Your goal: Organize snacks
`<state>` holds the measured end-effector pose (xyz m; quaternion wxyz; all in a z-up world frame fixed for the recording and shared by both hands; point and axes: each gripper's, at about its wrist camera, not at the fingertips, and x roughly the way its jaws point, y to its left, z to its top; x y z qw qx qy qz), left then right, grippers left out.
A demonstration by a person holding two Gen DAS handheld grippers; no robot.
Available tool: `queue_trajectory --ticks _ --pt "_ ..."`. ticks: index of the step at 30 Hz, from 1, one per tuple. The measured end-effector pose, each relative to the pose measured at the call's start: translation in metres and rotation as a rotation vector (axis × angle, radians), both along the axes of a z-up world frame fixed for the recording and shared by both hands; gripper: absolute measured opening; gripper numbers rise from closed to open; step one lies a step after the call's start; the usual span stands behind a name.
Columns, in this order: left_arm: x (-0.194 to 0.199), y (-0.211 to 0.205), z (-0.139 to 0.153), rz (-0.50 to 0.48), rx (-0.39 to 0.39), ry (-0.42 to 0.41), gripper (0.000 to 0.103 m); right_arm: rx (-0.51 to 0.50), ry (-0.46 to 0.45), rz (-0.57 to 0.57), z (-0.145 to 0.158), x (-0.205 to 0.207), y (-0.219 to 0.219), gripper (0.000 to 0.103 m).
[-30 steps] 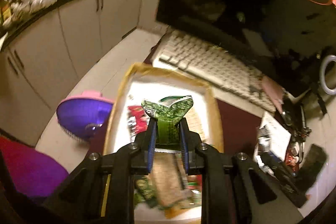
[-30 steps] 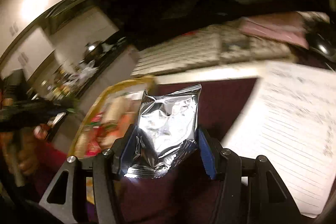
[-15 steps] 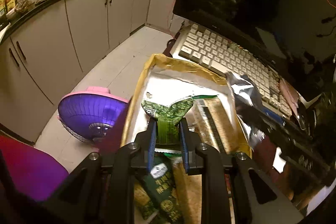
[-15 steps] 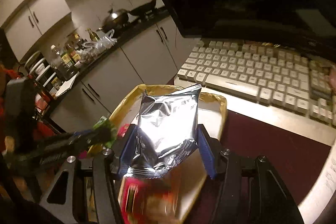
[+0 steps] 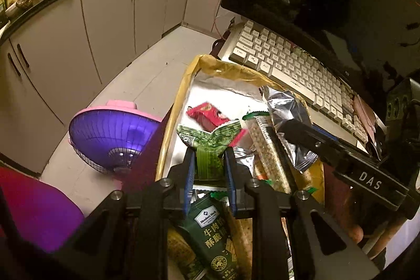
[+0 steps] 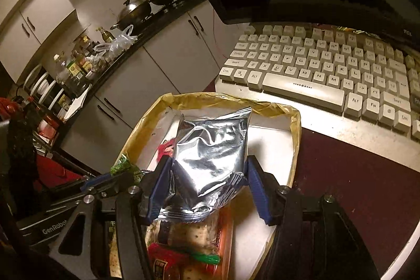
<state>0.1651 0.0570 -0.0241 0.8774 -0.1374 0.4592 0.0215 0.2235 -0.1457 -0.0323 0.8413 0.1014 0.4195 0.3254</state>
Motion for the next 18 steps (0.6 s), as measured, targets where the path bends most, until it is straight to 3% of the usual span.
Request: queue_trajectory --ticks 4,10,18 --pt "-0.002 0.0 0.0 0.001 -0.001 -0.004 0.025 0.005 -0.003 0.001 0.002 -0.002 -0.001 0.059" --pt "-0.011 0.002 0.009 0.017 -0.016 -0.049 0.058 0.057 -0.044 -0.012 0.016 -0.012 -0.009 0.061" --pt "-0.042 -0.007 0.028 0.021 0.047 -0.176 0.071 0.139 -0.101 -0.046 0.037 -0.045 -0.032 0.062"
